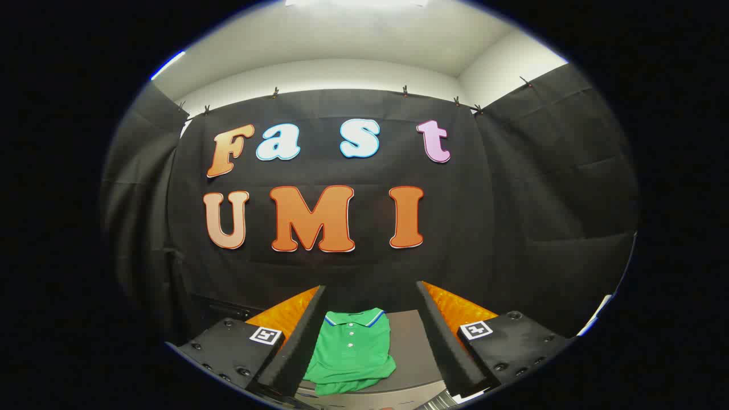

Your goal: Put the clothes into the washing machine and then close the washing machine lid.

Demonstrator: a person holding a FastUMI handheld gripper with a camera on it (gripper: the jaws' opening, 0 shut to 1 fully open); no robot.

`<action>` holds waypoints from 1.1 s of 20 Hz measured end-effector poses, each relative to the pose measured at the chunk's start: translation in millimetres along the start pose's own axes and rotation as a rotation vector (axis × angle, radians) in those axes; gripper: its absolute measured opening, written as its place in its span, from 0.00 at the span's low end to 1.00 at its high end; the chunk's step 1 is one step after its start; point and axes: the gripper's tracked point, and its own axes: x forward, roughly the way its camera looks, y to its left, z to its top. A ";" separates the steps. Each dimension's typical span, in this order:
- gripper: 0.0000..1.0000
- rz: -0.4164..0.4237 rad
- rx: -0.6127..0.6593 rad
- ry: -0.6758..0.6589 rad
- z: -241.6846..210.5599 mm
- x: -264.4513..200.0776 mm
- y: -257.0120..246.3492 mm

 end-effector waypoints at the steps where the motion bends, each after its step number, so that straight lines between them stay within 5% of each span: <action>1: 0.98 -0.001 0.003 0.001 -0.5 -0.5 -1.5; 22: 0.98 -0.005 0.041 0.046 -13.8 -3.8 -2.6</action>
